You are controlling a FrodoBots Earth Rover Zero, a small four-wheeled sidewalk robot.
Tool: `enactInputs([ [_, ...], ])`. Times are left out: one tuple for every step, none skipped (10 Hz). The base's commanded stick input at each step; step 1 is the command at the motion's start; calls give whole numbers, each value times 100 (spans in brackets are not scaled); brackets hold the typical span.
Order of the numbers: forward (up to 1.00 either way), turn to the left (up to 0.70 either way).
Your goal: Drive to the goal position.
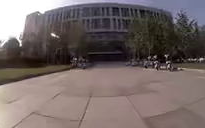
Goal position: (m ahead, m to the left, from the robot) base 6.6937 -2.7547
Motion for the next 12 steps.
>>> enactInputs([
  [100, -21],
  [100, -7],
  [100, 1],
  [100, 1],
  [100, 1],
  [100, 1],
  [100, 1],
  [100, 1],
  [100, 1],
  [100, 1],
  [100, 1],
  [100, 1],
])
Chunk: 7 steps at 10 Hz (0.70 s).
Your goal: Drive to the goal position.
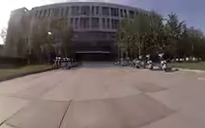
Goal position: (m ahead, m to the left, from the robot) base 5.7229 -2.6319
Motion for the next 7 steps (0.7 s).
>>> enactInputs([
  [100, 1],
  [100, 1],
  [100, 1],
  [100, 1],
  [100, 1],
  [100, 1],
  [100, 1],
])
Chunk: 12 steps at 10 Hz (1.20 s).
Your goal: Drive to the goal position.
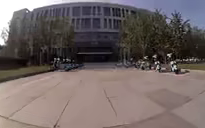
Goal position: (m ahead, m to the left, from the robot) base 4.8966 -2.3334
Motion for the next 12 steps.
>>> enactInputs([
  [100, 1],
  [100, 1],
  [100, 1],
  [100, 1],
  [100, 1],
  [100, 1],
  [100, 1],
  [100, 1],
  [100, 1],
  [100, 1],
  [100, 1],
  [100, 1],
])
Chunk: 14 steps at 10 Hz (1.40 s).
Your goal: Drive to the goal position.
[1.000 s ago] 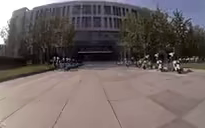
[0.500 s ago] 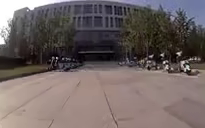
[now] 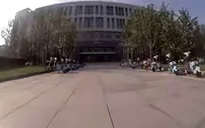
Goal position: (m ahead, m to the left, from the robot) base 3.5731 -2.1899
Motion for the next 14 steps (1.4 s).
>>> enactInputs([
  [100, 1],
  [100, 1],
  [100, 1],
  [100, 1],
  [100, 1],
  [100, 1],
  [100, 1],
  [100, 1],
  [100, 1],
  [100, 1],
  [100, 1],
  [100, 1],
  [100, 1],
  [100, 1],
])
